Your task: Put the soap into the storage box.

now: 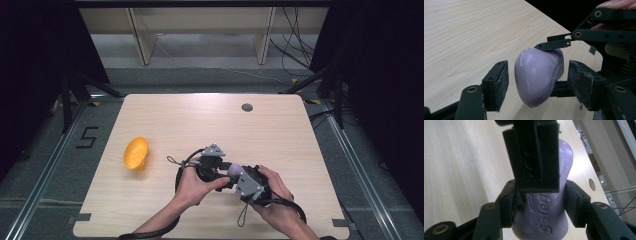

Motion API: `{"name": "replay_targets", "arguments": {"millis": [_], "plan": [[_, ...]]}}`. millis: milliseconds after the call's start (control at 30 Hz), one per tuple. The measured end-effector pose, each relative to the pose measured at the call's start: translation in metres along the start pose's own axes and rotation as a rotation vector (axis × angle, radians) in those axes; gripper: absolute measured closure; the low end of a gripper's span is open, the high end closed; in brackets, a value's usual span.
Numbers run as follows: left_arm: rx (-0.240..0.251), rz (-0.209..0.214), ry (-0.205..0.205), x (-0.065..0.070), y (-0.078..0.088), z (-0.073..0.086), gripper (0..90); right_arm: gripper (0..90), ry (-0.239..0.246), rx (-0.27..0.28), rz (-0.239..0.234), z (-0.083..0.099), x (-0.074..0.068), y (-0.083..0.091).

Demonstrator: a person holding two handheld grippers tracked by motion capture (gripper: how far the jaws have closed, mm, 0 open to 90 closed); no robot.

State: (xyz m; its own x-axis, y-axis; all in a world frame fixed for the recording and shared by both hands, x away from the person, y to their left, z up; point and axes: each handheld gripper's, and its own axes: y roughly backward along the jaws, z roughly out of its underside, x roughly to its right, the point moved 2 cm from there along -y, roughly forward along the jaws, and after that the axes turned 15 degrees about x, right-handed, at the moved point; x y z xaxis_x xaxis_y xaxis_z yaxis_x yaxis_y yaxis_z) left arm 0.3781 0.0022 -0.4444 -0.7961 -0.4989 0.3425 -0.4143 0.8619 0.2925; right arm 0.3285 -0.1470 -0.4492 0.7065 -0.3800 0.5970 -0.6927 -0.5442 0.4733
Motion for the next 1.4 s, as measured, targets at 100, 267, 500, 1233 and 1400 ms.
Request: {"name": "replay_targets", "arguments": {"millis": [100, 267, 500, 1233, 1400], "plan": [[0.004, 0.004, 0.004, -0.0006, -0.0004, -0.0003, 34.0, 50.1, 0.001, 0.001, 0.002, -0.0001, 0.0002, 0.0001], [0.012, 0.002, 0.005, 0.0003, -0.0006, -0.0020, 35.6, 50.1, 0.020, -0.003, 0.005, 0.0000, 0.0016, 0.0006], [0.003, 0.018, 0.006, -0.0001, -0.0022, -0.0019, 38.2, 50.1, -0.002, 0.014, 0.014, -0.0014, -0.0008, 0.0012], [-0.023, 0.047, 0.019, -0.0025, -0.0033, -0.0030, 49.9, 50.2, 0.029, 0.028, -0.007, -0.0028, -0.0014, 0.0012], [-0.021, 0.055, 0.006, -0.0011, -0.0022, -0.0035, 56.3, 50.3, 0.027, 0.021, -0.005, -0.0012, -0.0018, 0.0001]]}}
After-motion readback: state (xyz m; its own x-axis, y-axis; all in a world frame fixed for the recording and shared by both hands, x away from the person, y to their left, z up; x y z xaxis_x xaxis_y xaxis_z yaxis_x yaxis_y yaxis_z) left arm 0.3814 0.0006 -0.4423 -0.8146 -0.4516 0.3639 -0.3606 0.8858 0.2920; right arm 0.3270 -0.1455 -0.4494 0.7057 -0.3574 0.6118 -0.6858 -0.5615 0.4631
